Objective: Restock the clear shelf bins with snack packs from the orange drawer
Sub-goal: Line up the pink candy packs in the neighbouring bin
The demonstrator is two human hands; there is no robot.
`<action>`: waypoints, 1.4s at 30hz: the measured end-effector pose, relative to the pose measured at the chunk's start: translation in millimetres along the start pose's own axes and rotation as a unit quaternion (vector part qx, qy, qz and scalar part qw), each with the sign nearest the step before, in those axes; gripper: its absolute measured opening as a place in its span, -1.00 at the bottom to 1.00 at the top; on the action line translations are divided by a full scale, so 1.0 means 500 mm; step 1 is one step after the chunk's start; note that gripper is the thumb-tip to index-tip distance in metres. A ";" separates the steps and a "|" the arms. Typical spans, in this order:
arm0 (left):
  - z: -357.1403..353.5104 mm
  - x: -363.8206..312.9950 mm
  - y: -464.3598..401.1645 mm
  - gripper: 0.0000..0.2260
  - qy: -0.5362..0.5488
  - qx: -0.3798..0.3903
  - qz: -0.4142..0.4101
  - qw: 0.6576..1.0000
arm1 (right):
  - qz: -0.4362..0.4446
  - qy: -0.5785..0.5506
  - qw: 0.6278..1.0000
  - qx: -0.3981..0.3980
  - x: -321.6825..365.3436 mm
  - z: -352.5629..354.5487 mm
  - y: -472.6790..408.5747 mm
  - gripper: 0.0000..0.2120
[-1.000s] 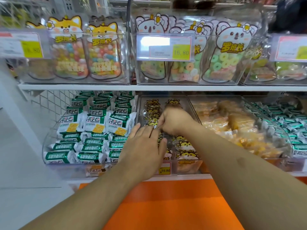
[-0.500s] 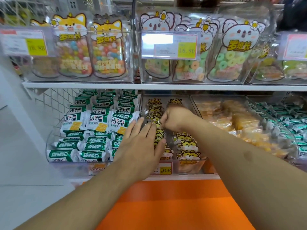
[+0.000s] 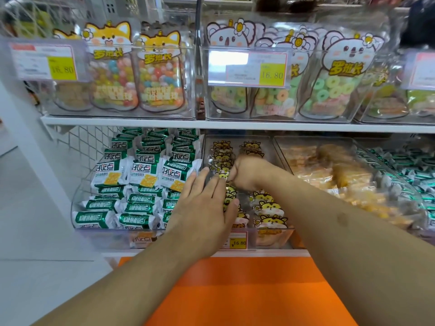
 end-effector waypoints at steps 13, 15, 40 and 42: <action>-0.001 -0.004 -0.004 -0.36 -0.006 0.024 0.007 1.000 | 0.048 -0.100 0.989 -0.100 -0.036 0.057 0.073 -0.61; 0.000 -0.005 -0.004 -0.37 -0.004 0.020 0.006 1.000 | 0.050 -0.094 0.989 -0.104 -0.030 0.054 0.057 -0.65; -0.005 -0.005 -0.001 -0.34 -0.013 0.003 0.007 1.000 | 0.022 0.033 0.994 -0.099 0.014 0.046 -0.006 -0.62; -0.004 -0.006 -0.002 -0.34 -0.013 0.002 0.007 1.000 | 0.018 0.027 0.995 -0.094 0.014 0.044 -0.007 -0.69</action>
Point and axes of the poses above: each hand's wrist, its own y-axis away from the middle knuckle, its own z-axis out of the back of the hand, x = y × z, the point moved 9 cm from there along -y, towards the middle knuckle, and after that the axes turned 7 degrees about -z, right-handed, at the moved point
